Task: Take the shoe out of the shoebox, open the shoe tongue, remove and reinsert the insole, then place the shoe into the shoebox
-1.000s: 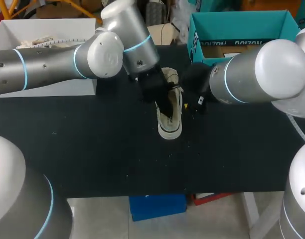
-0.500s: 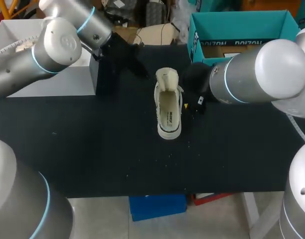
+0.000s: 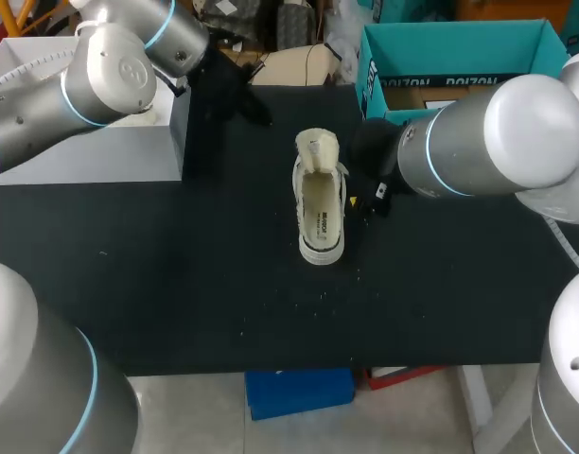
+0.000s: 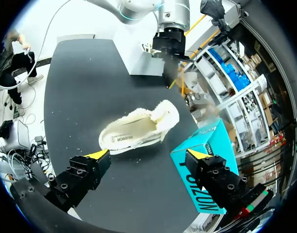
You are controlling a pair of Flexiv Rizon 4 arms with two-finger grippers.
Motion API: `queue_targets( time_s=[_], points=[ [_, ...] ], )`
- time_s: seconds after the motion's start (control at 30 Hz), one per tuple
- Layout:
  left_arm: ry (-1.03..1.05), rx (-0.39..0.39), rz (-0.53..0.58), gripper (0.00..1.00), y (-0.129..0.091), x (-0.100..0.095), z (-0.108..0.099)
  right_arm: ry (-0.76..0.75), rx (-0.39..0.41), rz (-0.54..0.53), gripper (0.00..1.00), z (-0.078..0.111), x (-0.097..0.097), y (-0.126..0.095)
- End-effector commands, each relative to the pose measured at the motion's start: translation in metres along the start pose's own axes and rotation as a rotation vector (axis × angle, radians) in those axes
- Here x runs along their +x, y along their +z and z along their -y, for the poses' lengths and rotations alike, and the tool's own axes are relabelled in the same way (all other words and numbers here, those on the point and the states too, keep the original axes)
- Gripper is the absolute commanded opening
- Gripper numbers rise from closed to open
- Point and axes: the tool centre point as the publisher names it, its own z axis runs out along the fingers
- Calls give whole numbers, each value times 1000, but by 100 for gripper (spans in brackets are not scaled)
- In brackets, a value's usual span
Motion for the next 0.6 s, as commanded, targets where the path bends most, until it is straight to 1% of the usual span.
queue_targets(
  time_s=[0.03, 0.13, 0.23, 0.3, 0.4, 0.53, 0.6],
  points=[
    [38, 11, -80, 0, 36, -17, -18, 0, 0, -2, 100, 0, 0, 1],
    [35, 25, -84, 0, 55, -20, -20, 0, 0, -2, 100, 0, 0, 1],
    [44, 57, -85, 0, 70, -26, -14, 0, 0, -2, 100, 0, 0, 1],
    [53, 75, -73, 0, 75, -31, -6, 0, 0, -2, 100, 0, 0, 1],
    [70, 110, -58, 0, 76, -36, 12, 0, 0, -2, 100, 0, 0, 1],
    [79, 143, -52, 0, 70, -31, 34, 0, 0, -2, 100, 0, 0, 1],
    [78, 145, -46, 0, 64, -27, 41, 0, 0, -2, 100, 0, 0, 1]
  ],
)
